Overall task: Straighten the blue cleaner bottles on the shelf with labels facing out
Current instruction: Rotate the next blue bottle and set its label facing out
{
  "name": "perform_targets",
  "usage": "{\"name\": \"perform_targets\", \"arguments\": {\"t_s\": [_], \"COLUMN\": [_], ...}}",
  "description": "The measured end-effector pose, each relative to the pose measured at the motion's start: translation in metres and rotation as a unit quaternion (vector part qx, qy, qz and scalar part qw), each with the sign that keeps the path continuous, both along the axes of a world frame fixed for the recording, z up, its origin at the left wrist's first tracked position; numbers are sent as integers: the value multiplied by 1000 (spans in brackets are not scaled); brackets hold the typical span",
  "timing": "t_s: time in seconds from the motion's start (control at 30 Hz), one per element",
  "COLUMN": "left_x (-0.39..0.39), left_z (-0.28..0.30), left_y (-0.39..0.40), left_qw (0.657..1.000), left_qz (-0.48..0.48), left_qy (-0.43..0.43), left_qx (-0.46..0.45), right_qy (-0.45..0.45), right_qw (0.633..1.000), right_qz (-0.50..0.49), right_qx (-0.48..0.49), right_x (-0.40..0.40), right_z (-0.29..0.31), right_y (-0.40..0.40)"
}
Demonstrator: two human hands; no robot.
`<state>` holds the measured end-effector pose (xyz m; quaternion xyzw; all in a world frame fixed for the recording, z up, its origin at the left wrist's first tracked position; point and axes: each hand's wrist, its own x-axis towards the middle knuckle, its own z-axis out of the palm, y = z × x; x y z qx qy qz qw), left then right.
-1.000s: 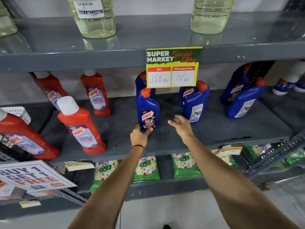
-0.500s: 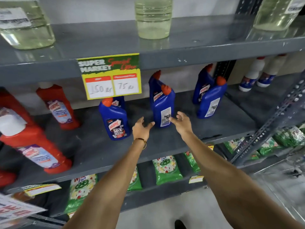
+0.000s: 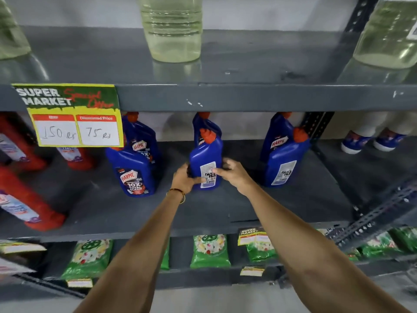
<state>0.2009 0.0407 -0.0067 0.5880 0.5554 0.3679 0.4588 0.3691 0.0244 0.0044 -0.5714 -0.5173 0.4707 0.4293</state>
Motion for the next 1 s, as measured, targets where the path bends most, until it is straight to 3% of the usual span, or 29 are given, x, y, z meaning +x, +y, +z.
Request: {"name": "perform_targets", "arguments": {"t_s": [0.17,0.4,0.53,0.73,1.0], "left_x": [1,12,18,-1,-2], "left_z": [8,27,30,35,45], "left_y": [-7,-23,-32,-31,-12], "left_qw": [999,990,987,994,989], "left_qz": [22,106,107,-9,16], "left_qy": [-26,26,49,-88,-136], "left_qx": [14,86,111,61,58], "right_qy": [19,27,84,161,253], "right_qw": [999,999,996,987,966], "right_qz": [35,-27,0,-2,0], "right_qx": [17,4,-8,4,-45], "right_x": [3,-4,-16,-7,-11], "right_z": [13,29,27,28,25], "right_y": [-1,-5,-14,-16,-16]}}
